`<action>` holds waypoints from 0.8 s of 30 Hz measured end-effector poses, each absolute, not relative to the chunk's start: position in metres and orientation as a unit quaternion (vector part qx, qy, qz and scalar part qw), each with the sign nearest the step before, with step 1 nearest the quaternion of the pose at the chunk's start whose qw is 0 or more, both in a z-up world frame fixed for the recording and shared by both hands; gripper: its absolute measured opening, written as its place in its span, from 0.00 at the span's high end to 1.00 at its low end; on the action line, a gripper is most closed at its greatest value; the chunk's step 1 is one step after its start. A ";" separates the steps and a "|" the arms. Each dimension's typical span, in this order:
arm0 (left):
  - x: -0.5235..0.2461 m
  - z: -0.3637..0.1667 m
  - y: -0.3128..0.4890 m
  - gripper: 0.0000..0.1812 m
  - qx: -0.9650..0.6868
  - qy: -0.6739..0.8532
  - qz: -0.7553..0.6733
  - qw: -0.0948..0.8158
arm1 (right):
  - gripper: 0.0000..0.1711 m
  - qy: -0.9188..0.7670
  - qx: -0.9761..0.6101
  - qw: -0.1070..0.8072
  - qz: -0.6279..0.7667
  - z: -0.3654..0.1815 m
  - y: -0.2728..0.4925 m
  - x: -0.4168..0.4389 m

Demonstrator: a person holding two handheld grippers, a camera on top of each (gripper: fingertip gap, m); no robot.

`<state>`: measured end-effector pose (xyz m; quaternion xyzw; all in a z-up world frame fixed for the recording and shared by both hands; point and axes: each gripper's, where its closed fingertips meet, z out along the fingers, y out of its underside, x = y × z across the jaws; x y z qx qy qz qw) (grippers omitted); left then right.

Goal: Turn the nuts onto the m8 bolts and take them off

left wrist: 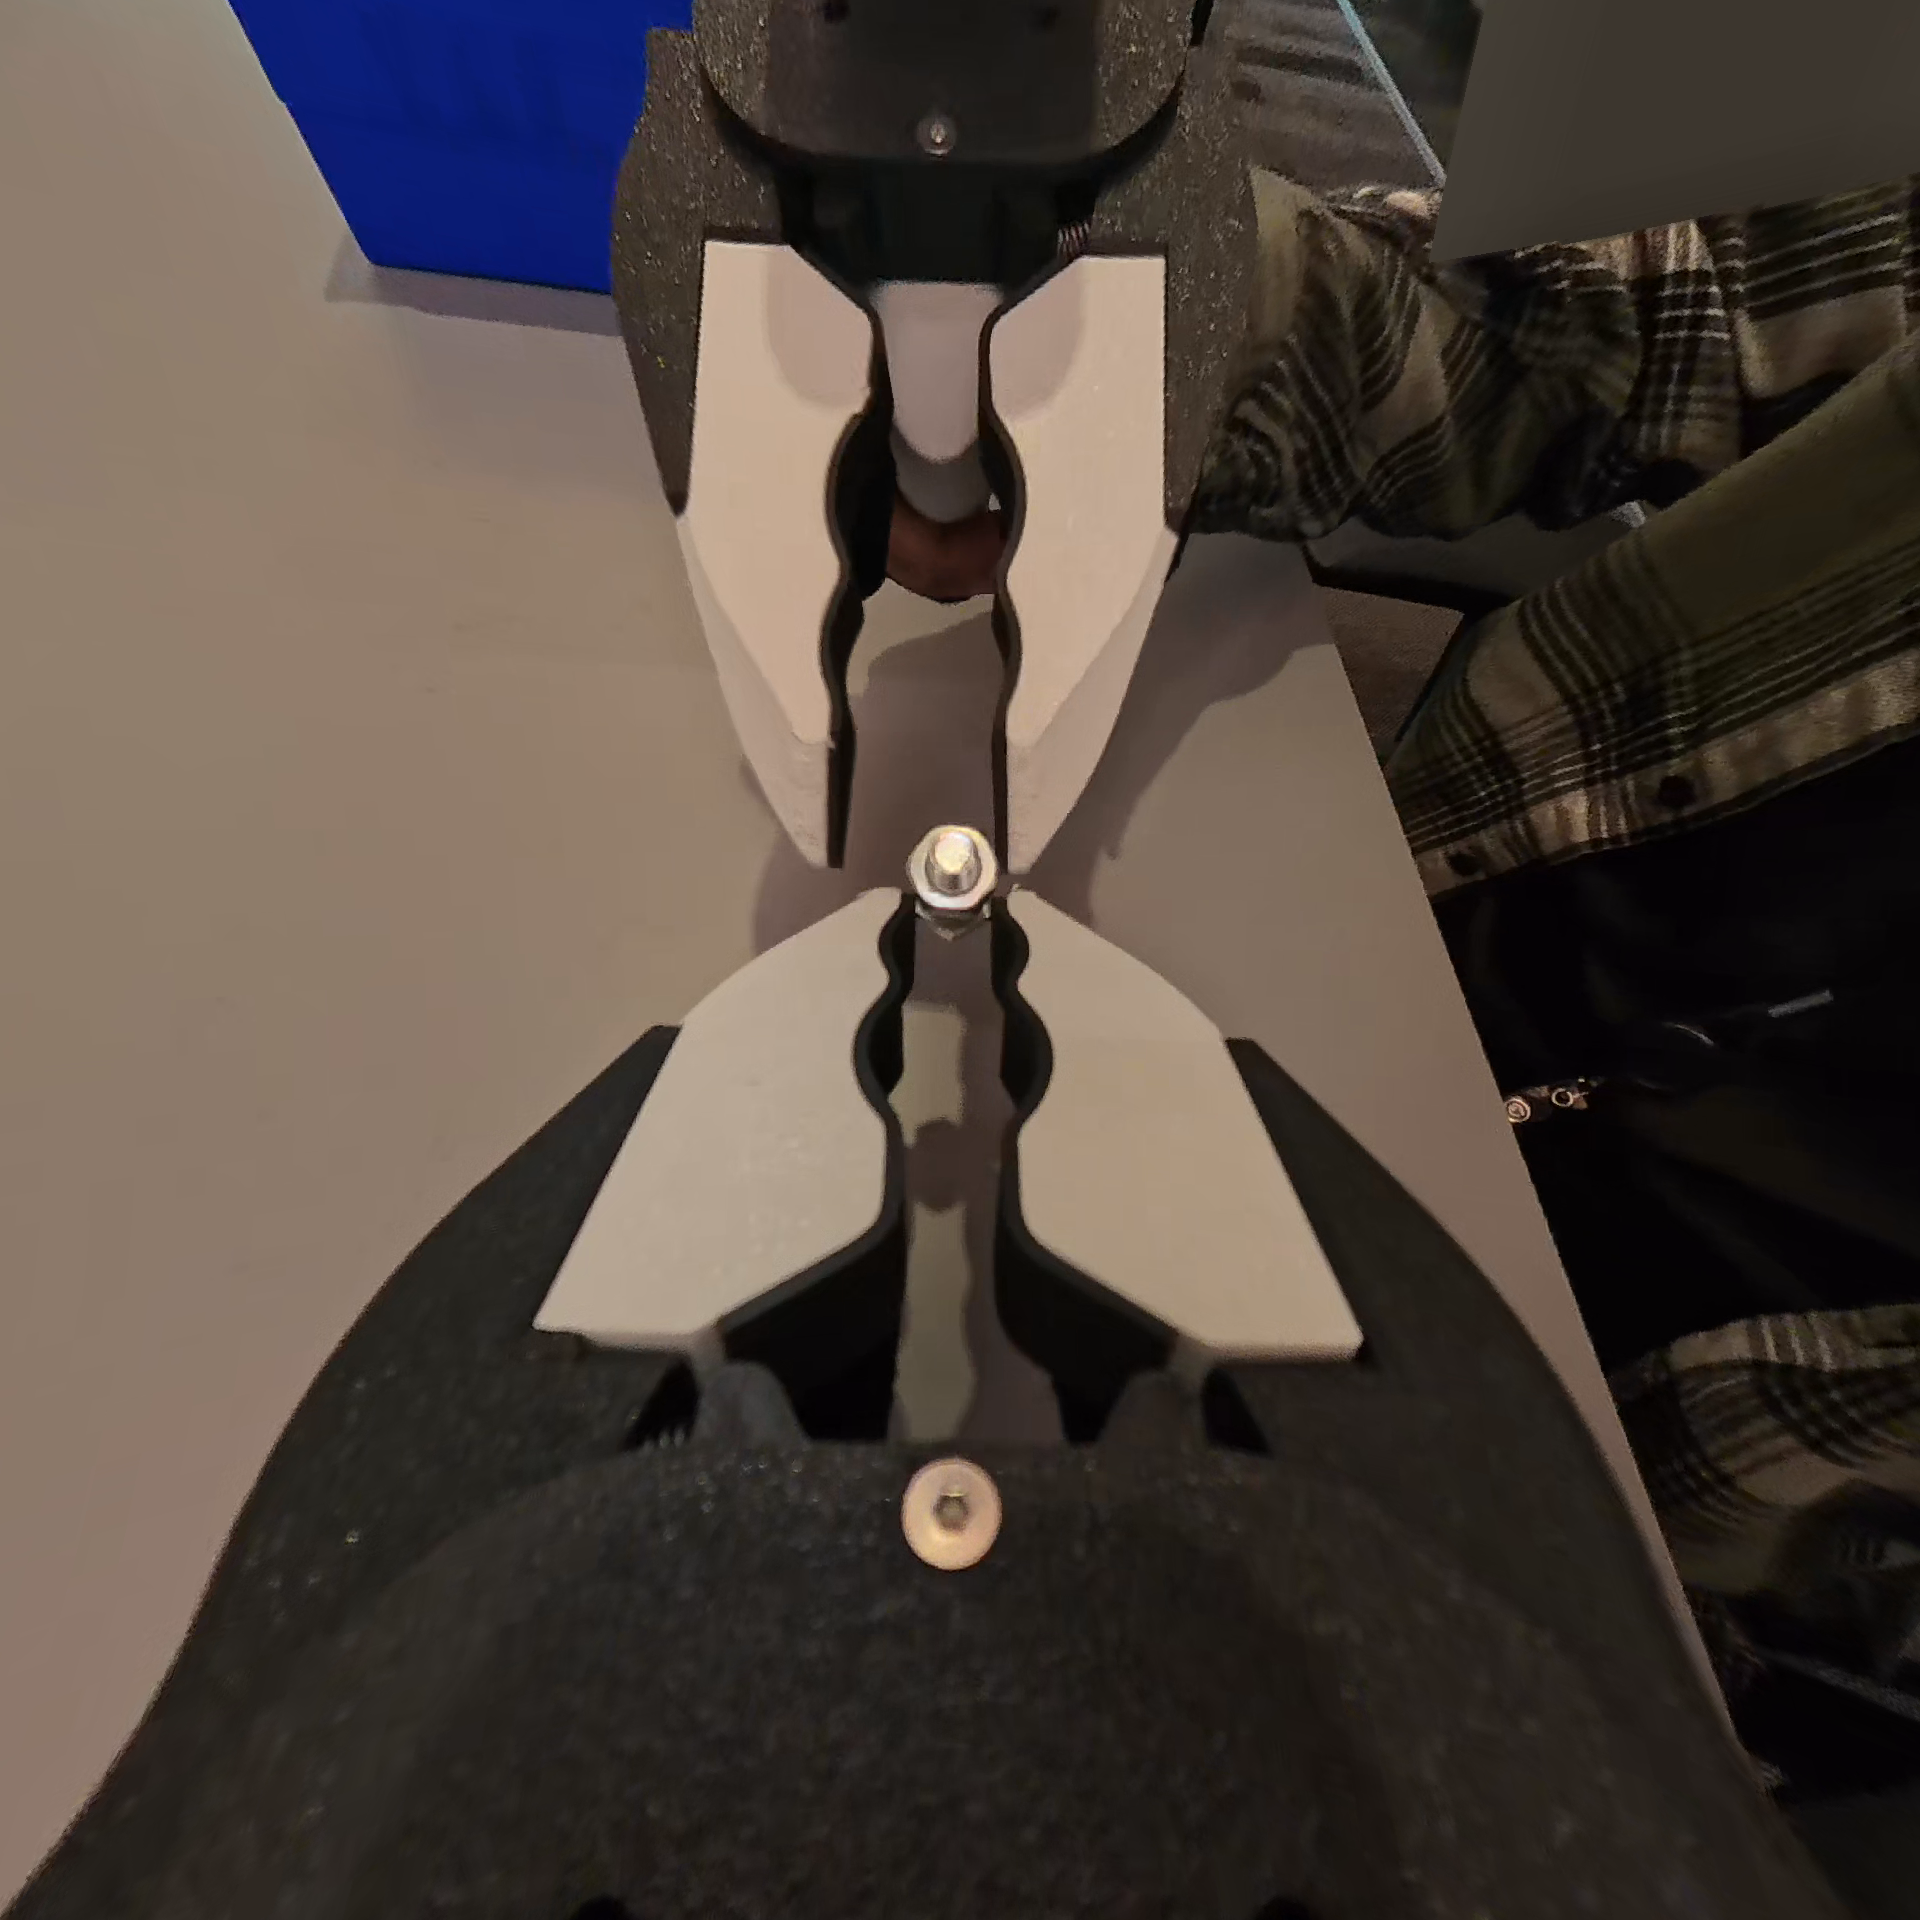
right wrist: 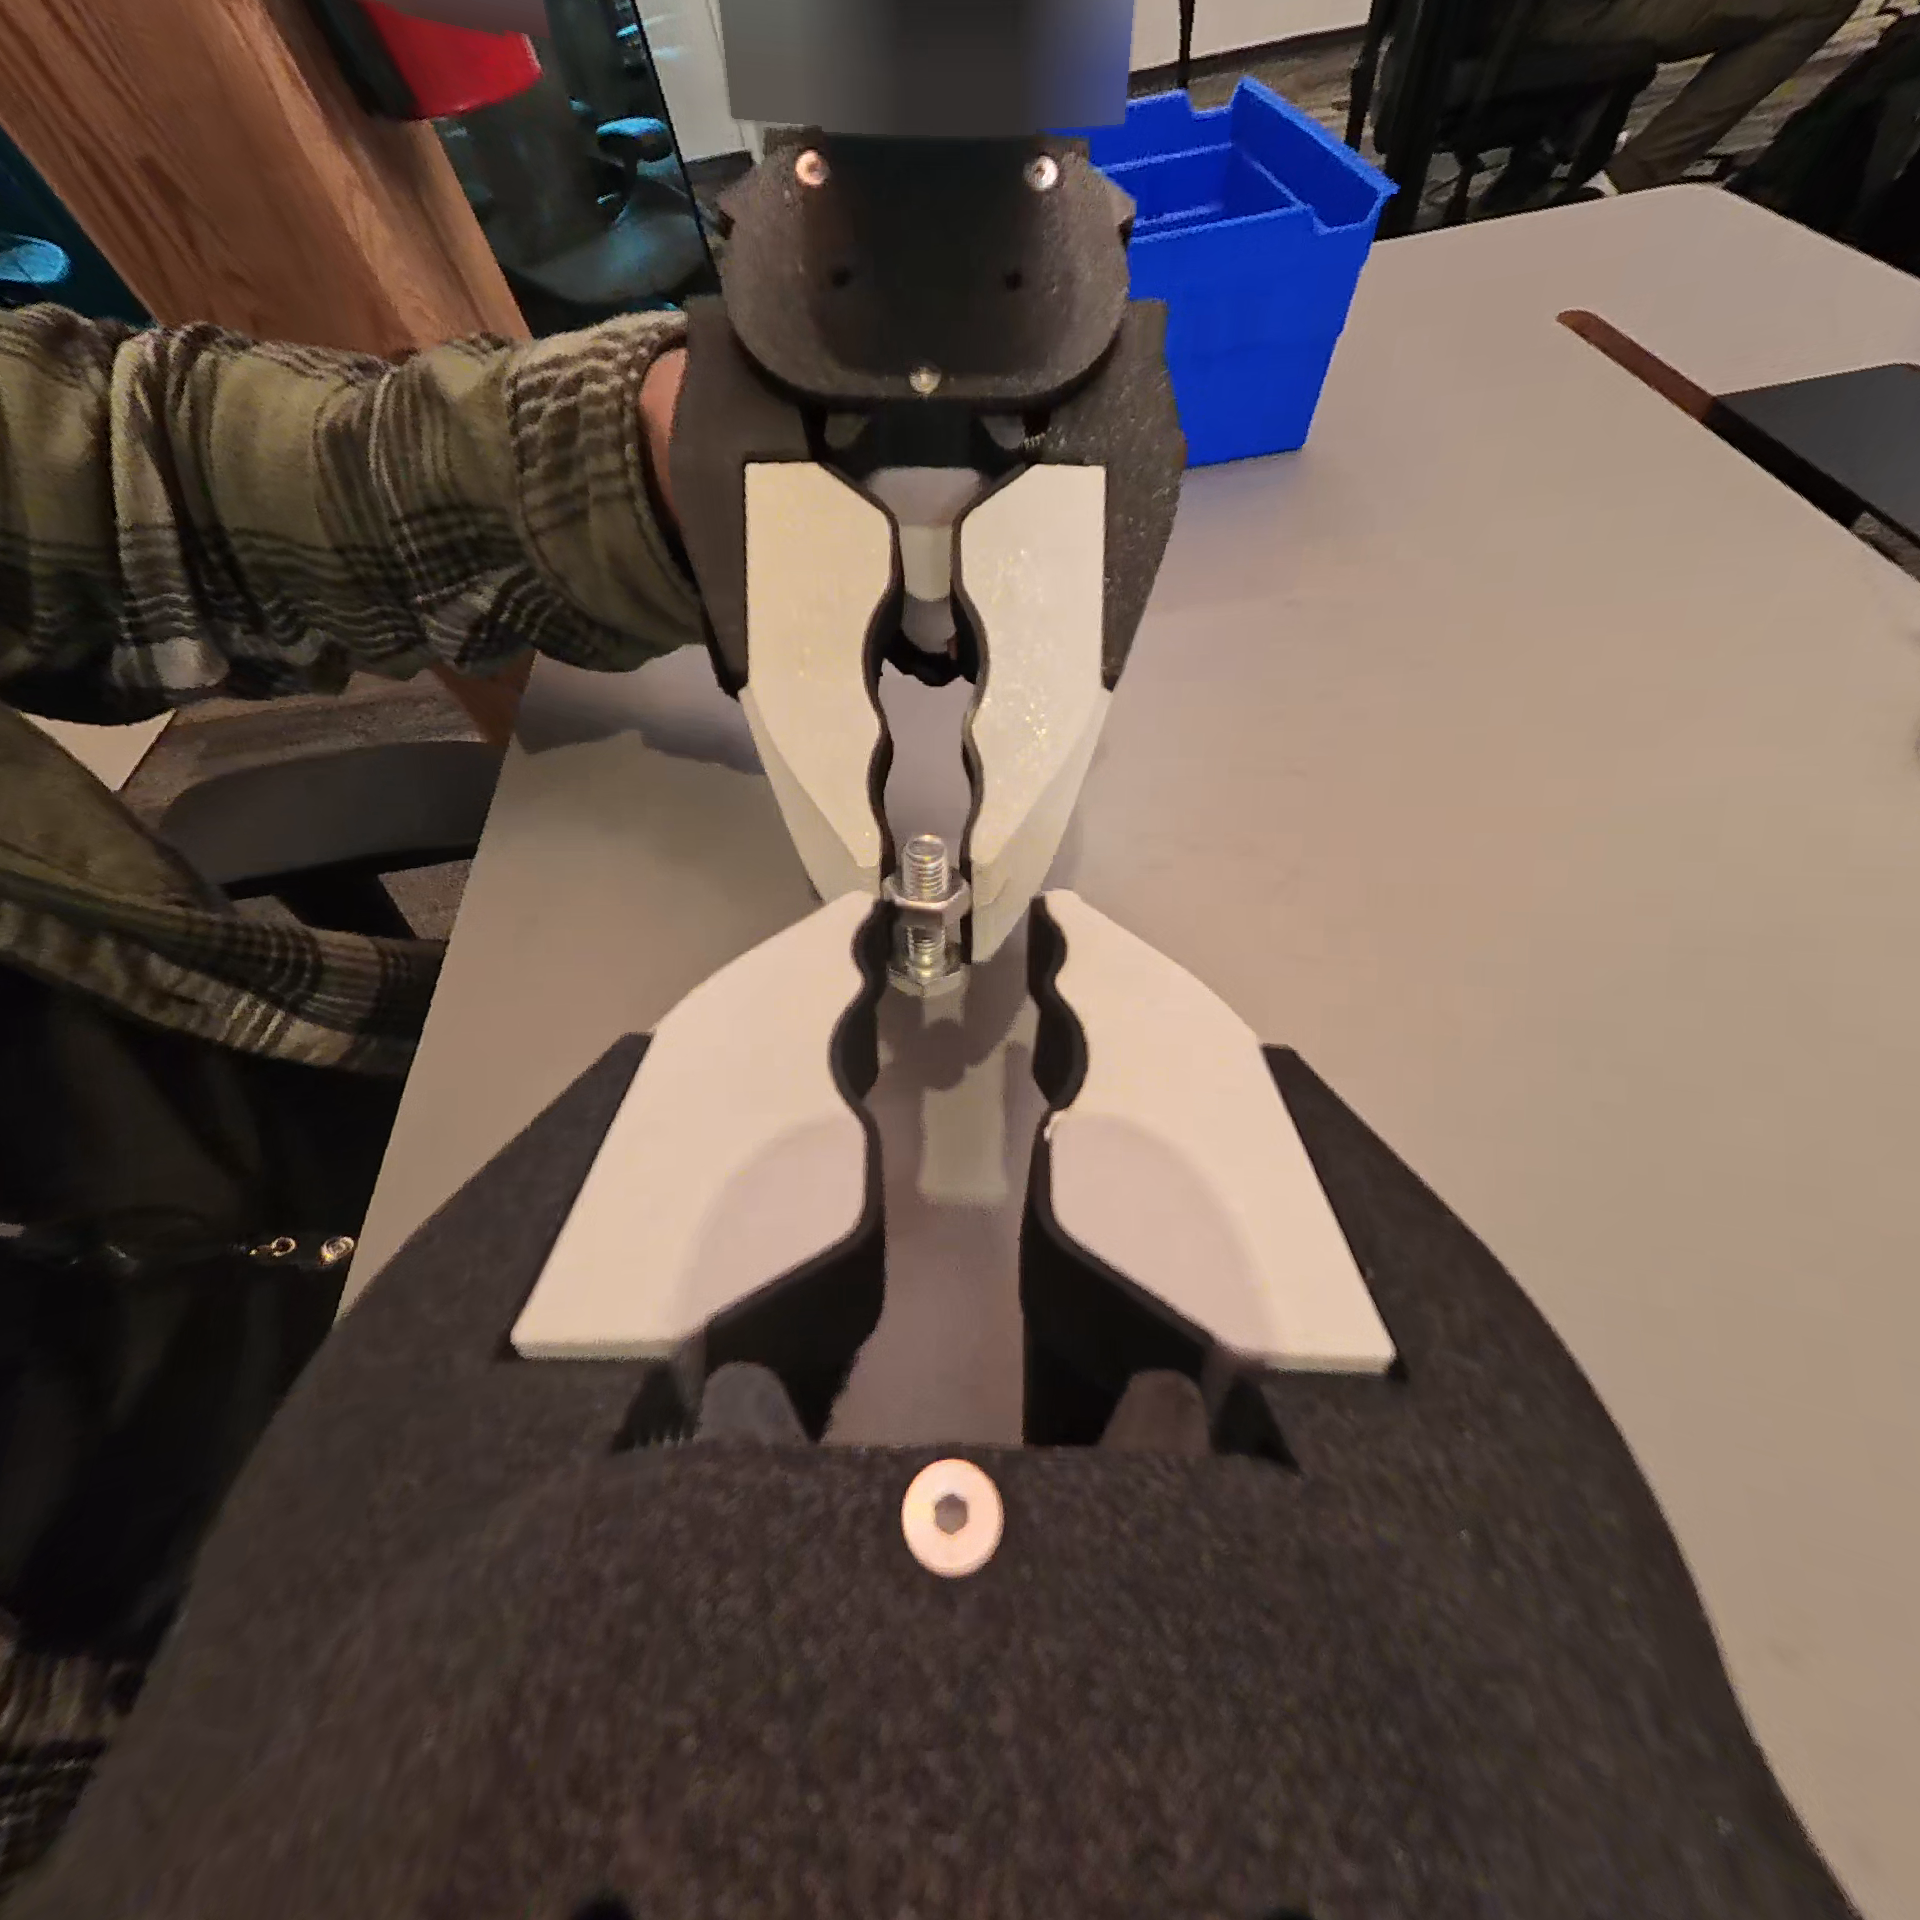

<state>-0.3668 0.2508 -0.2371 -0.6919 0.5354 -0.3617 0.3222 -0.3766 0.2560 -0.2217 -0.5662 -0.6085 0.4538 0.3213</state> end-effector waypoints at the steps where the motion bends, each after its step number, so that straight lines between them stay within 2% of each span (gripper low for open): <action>1: -0.366 -0.237 0.251 0.93 -0.691 0.535 -0.363 0.322 | 0.87 -0.611 -0.563 0.320 0.456 -0.221 0.254 -0.376; 5: -0.365 -0.236 0.249 0.93 -0.690 0.535 -0.369 0.318 | 0.92 -0.618 -0.556 0.308 0.463 -0.221 0.249 -0.376; 19: -0.363 -0.228 0.252 0.93 -0.692 0.520 -0.382 0.322 | 0.92 -0.583 -0.550 0.306 0.513 -0.212 0.251 -0.374; 24: -0.362 -0.223 0.260 0.80 -0.691 0.485 -0.398 0.359 | 0.92 -0.541 -0.542 0.311 0.563 -0.197 0.256 -0.372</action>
